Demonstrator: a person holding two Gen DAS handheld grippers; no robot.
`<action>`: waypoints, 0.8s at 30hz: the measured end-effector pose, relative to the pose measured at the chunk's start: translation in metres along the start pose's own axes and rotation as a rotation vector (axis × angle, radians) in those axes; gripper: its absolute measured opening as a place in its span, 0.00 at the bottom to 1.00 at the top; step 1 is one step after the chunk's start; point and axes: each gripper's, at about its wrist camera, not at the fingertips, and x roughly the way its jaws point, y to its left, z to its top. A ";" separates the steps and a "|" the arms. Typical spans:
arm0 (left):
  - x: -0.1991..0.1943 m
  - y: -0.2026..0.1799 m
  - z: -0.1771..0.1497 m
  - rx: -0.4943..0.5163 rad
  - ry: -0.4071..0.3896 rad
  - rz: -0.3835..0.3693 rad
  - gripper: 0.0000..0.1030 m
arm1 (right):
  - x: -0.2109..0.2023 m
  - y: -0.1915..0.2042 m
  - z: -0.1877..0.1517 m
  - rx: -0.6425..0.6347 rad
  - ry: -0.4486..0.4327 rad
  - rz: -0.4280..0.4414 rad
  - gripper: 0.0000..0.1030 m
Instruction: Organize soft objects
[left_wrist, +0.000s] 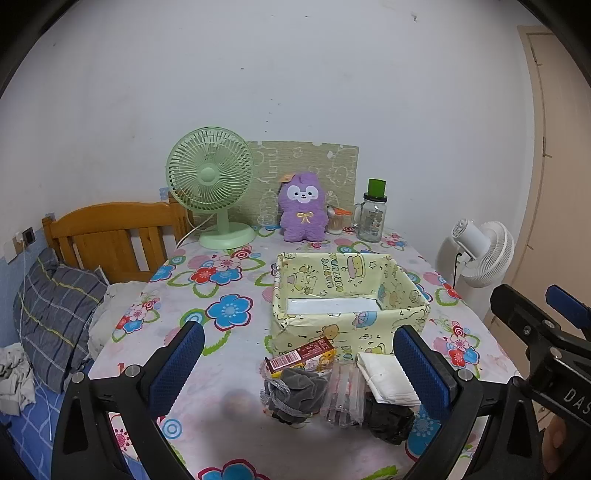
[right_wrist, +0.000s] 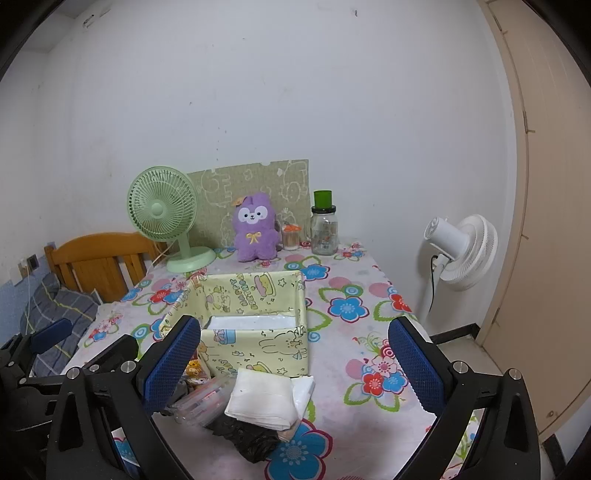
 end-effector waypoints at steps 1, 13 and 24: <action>0.001 -0.001 0.001 0.000 0.000 -0.001 1.00 | 0.000 0.000 0.000 0.001 -0.001 -0.001 1.00; 0.004 0.000 0.003 -0.003 0.003 -0.008 1.00 | 0.002 0.000 0.000 0.004 0.001 -0.006 1.00; 0.017 -0.001 -0.002 0.002 0.031 -0.016 1.00 | 0.018 0.002 -0.004 0.010 0.043 -0.002 1.00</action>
